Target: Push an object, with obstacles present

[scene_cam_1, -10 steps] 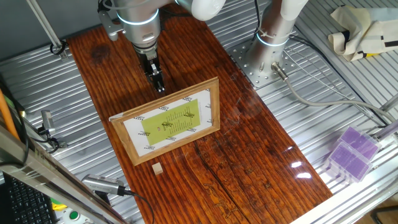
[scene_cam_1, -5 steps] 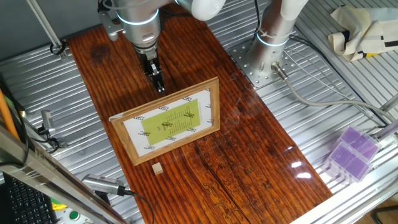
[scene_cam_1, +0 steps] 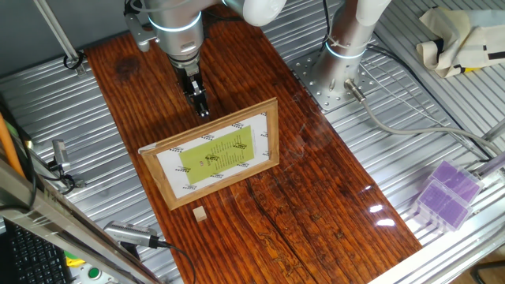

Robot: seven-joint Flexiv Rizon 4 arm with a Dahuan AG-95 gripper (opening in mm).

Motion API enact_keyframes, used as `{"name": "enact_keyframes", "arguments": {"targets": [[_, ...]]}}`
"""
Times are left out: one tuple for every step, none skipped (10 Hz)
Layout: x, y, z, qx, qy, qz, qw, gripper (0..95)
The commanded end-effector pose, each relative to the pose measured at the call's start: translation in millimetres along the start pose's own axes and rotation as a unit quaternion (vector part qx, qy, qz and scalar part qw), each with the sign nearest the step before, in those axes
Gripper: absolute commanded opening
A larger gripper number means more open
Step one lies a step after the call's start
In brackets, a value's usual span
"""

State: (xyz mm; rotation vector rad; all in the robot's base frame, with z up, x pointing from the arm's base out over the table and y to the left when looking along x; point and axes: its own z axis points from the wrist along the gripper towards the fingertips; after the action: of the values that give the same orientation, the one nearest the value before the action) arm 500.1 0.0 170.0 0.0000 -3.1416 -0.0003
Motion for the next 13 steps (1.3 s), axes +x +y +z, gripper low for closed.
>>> {"name": "enact_keyframes", "arguments": {"targets": [[0.1,0.0,0.0,0.0,0.0,0.0,1.0,95.0],[0.1,0.0,0.0,-0.049,-0.037,-0.138,0.9886,0.0],[0.1,0.0,0.0,-0.044,-0.037,-0.139,0.9887,0.0],[0.0,-0.1,-0.1,-0.043,-0.036,-0.14,0.9885,0.0],[0.0,-0.1,-0.2,-0.043,-0.037,-0.141,0.9885,0.0],[0.0,-0.2,-0.3,-0.043,-0.036,-0.14,0.9886,0.0],[0.0,-0.2,-0.4,-0.042,-0.036,-0.141,0.9885,0.0],[-0.1,-0.5,-0.9,-0.042,-0.036,-0.142,0.9883,0.0],[-0.2,-0.6,-1.2,-0.042,-0.036,-0.143,0.9882,0.0],[-0.2,-0.6,-1.2,-0.042,-0.036,-0.143,0.9882,0.0],[-0.2,-0.6,-1.3,-0.042,-0.034,-0.142,0.9883,0.0],[-0.8,-1.6,-3.9,-0.046,-0.031,-0.142,0.9883,0.0],[-2.9,-5.4,-16.3,-0.049,-0.028,-0.148,0.9875,0.0]]}}
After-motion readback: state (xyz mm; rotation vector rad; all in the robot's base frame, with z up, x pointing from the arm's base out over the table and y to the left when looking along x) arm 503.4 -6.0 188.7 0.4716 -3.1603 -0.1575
